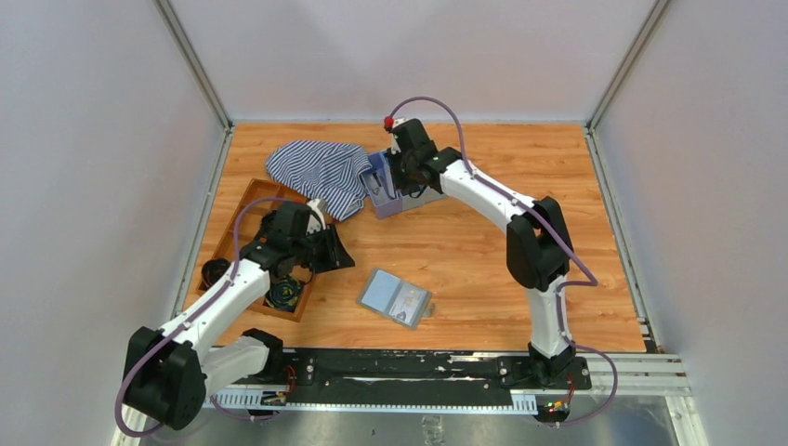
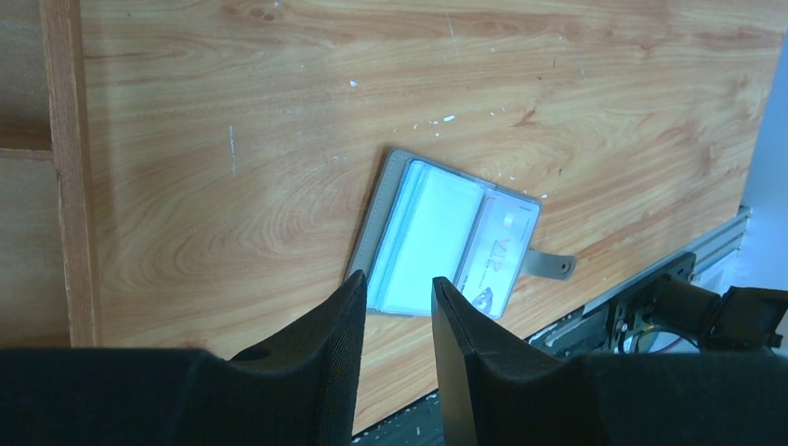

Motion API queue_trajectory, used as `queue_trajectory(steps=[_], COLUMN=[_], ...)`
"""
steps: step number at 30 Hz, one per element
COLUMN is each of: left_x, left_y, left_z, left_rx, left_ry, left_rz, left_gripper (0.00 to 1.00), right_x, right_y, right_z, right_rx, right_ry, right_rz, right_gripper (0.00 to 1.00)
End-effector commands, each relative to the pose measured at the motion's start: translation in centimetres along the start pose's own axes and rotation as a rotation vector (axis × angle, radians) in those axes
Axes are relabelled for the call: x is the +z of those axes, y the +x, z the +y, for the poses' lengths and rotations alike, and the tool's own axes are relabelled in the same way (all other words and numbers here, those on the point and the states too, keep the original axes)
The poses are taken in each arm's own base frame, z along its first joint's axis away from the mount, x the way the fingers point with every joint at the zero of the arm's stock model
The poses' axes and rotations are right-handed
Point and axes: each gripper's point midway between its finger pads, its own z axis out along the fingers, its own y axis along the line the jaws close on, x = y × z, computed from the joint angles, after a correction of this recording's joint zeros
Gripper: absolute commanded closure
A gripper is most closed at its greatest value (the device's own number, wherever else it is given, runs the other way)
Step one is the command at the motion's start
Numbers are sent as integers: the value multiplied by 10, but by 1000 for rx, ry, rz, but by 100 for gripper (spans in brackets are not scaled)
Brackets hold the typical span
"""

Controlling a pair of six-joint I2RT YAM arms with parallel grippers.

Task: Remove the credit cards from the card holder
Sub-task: Place the credit card in the storage box.

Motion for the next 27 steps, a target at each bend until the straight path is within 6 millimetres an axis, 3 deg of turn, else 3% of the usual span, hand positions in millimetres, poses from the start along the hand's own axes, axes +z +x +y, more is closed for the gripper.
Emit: queue_trajectory(steps=[1, 8, 15, 21, 27], left_x=[1, 4, 7, 7, 11], left_y=[5, 5, 7, 8, 9], left_z=[5, 11, 17, 21, 21], left_rx=[-4, -6, -18, -28, -34], left_ry=[3, -5, -7, -10, -1], left_rz=[23, 36, 47, 47, 58], left_gripper=[64, 64, 64, 64, 64], right_x=[15, 42, 67, 83, 90], right_y=[-7, -9, 0, 6, 9], right_z=[-18, -17, 7, 22, 43], right_rx=[-44, -79, -179, -152, -112], right_ry=[82, 100, 89, 41, -66], right_rz=[-4, 3, 37, 57, 63], right_gripper=[100, 100, 100, 100, 63])
